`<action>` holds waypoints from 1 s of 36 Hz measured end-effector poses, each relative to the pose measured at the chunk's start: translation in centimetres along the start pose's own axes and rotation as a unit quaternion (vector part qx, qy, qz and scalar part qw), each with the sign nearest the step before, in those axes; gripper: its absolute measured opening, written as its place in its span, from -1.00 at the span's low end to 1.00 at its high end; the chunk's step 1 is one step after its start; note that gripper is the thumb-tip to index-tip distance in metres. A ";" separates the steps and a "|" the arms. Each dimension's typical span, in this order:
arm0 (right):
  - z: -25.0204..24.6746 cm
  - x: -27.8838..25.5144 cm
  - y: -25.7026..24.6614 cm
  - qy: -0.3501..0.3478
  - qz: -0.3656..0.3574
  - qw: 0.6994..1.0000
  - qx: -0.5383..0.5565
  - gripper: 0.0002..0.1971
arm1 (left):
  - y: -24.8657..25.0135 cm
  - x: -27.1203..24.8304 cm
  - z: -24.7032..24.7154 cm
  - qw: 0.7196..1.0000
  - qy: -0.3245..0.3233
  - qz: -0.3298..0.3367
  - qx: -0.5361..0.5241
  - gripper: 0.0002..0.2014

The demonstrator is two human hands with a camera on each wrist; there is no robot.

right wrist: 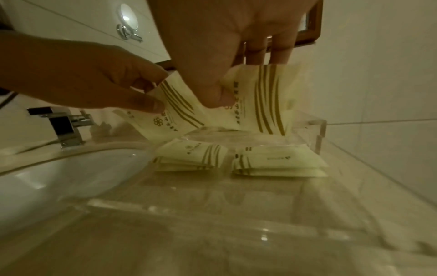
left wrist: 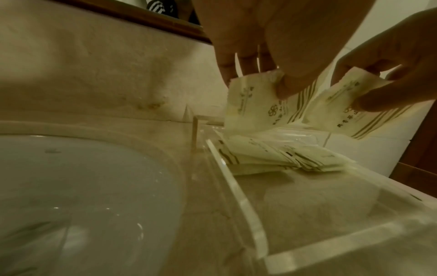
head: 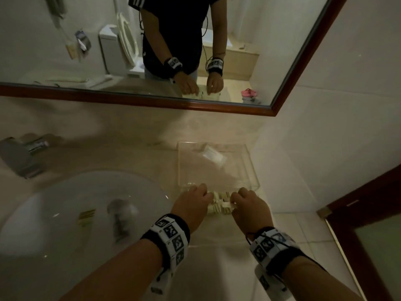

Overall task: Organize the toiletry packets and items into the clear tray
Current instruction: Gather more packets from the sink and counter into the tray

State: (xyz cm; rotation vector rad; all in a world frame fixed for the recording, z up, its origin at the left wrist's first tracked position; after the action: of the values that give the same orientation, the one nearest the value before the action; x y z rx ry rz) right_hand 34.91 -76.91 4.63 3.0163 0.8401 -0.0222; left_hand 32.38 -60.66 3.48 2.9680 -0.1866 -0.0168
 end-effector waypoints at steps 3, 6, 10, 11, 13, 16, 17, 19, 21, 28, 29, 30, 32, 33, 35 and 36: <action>0.6 0.6 1.5 0.017 -0.028 0.999 -0.018 -0.53 | 0.8 1.0 0.4 1.000 0.013 0.011 0.011 -0.66; 1.4 1.3 2.6 0.020 -0.042 0.999 -0.018 -0.52 | 0.8 1.7 1.0 1.000 0.021 0.013 0.006 -0.61; 2.6 2.1 3.6 0.033 -0.078 0.996 -0.015 -0.43 | 0.7 2.6 1.7 0.999 0.032 0.023 0.020 -0.61; 2.9 2.2 3.8 0.038 -0.087 0.995 -0.015 -0.39 | 0.7 2.8 1.9 0.999 0.026 0.026 0.030 -0.59; 3.6 2.4 4.3 0.042 -0.097 0.994 -0.016 -0.33 | 0.8 3.1 2.2 0.999 0.017 0.019 0.038 -0.57; 4.3 2.8 4.9 0.044 -0.100 0.994 -0.031 -0.32 | 0.9 3.0 2.4 1.000 0.018 0.004 0.025 -0.58; 4.5 2.9 5.0 0.044 -0.101 0.993 -0.036 -0.32 | 1.0 2.9 2.4 1.000 0.007 0.003 0.023 -0.60; 4.9 3.1 5.3 0.035 -0.097 0.994 -0.042 -0.34 | 1.2 2.7 2.4 0.999 -0.039 -0.010 0.017 -0.63; 5.2 3.1 5.5 0.016 -0.089 0.995 -0.041 -0.40 | 1.0 2.5 3.1 0.996 -0.073 -0.027 0.035 -0.62; 6.4 1.8 5.9 -0.040 -0.029 0.998 0.047 -0.62 | 0.8 1.6 4.1 0.992 -0.105 -0.039 0.060 -0.68; 6.5 1.7 5.9 -0.052 -0.021 0.997 0.060 -0.65 | 0.9 1.6 3.9 0.993 -0.092 -0.039 0.059 -0.70; 6.5 1.5 5.8 -0.067 -0.017 0.995 0.071 -0.65 | 0.9 1.6 3.8 0.994 -0.082 -0.035 0.060 -0.70; 6.3 1.2 5.7 -0.077 -0.010 0.993 0.094 -0.63 | 0.6 1.8 4.4 0.995 -0.060 -0.038 0.074 -0.62; 6.2 1.2 5.6 -0.078 -0.009 0.992 0.101 -0.63 | 0.5 2.0 4.7 0.995 -0.046 -0.036 0.080 -0.59; 6.1 1.2 5.5 -0.080 -0.012 0.991 0.110 -0.63 | 0.3 2.2 4.8 0.995 -0.025 -0.030 0.089 -0.57; 6.2 1.2 5.5 -0.081 -0.016 0.990 0.111 -0.63 | 0.3 2.2 4.8 0.995 -0.021 -0.024 0.089 -0.57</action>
State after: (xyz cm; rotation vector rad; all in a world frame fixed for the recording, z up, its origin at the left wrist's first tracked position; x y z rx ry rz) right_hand 38.69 -81.08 -1.53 3.1456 0.9287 -0.3809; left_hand 34.39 -62.05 -1.22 3.1519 -0.1272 -0.0720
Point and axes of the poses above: each hand's wrist, its own x-axis towards the middle knuckle, its own z-axis out of the palm, y = z × x, the point moved 1 cm from there along x, towards the middle knuckle, and after that the axes turned 8 degrees about -z, right-handed, at the moved point
